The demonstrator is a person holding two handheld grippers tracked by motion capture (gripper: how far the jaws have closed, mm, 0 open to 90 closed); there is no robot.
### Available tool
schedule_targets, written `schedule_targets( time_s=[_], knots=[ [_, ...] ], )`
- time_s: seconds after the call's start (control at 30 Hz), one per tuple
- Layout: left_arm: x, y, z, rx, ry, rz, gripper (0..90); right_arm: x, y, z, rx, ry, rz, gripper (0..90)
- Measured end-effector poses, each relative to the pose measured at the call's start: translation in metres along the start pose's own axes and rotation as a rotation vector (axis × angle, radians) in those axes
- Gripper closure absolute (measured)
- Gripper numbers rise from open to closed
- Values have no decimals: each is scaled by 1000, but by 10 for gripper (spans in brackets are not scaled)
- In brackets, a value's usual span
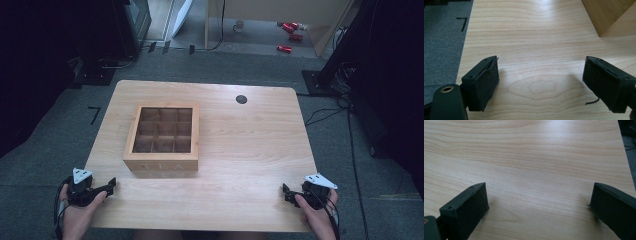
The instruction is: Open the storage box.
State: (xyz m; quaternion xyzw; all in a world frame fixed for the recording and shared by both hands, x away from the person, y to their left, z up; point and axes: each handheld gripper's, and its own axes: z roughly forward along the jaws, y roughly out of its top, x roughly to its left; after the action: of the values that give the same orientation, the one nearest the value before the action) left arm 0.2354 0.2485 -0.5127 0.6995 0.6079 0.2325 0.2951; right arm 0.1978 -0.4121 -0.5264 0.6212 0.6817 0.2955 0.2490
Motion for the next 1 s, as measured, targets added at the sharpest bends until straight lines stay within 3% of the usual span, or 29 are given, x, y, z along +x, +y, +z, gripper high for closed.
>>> schedule_targets(
  time_s=[0.17, 0.33, 0.63, 0.73, 0.9, 1.0],
  knots=[
    [-1, 5, -5, -27, -16, -9, 143, 0, 0, 0, -1, 1, -3, 12],
    [-6, 13, -10, -51, -54, 6, 147, 1, 1, 1, 0, -5, 5, 12],
    [-25, 31, -13, -75, -154, 93, 158, 2, 1, 1, 0, -9, 9, 12],
    [-31, 36, -11, -66, -178, 125, 206, 4, 1, 1, -6, -13, 10, 38],
    [-34, 45, -6, -69, -249, 98, 221, 12, 5, 1, -16, -25, -14, 82],
    [-34, 47, -3, -77, -275, 87, 245, 17, 8, 2, -17, 2, -2, 82]
  ],
)
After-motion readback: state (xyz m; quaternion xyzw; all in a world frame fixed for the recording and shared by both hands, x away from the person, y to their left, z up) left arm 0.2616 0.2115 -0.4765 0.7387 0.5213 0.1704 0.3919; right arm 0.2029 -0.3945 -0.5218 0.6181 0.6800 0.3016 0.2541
